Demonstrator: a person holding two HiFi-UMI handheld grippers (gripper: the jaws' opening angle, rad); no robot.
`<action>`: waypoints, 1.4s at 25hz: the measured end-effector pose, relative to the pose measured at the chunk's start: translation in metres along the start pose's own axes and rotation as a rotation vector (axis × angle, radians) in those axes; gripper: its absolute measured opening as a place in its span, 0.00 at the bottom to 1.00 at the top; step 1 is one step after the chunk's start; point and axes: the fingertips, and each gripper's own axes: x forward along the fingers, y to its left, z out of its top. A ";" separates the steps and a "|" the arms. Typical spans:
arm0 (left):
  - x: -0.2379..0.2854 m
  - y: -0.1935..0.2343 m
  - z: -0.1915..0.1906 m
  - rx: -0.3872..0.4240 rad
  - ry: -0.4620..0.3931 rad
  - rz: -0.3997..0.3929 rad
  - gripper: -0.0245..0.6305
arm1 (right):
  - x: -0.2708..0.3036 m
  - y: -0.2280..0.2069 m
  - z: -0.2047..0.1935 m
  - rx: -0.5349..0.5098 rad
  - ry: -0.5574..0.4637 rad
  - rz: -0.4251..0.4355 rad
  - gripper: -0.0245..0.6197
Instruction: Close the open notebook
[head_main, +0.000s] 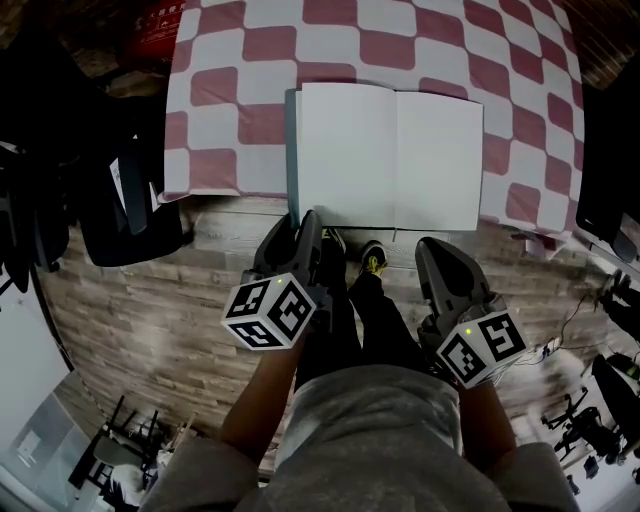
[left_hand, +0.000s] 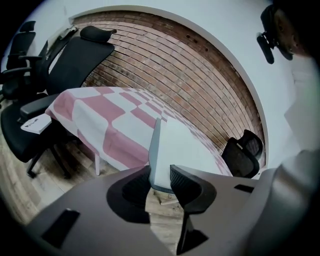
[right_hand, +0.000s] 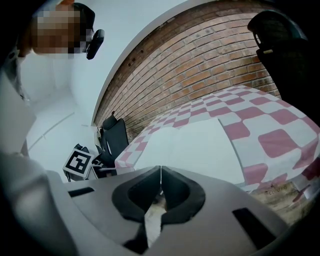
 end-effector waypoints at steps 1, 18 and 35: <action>-0.001 -0.001 0.001 0.002 0.000 0.004 0.22 | -0.001 0.000 0.001 0.002 -0.004 0.001 0.08; -0.026 -0.032 0.027 0.112 -0.060 0.061 0.12 | -0.034 0.003 0.032 -0.008 -0.110 0.018 0.08; -0.046 -0.122 0.046 0.300 -0.149 -0.045 0.10 | -0.083 -0.007 0.059 -0.015 -0.217 0.013 0.08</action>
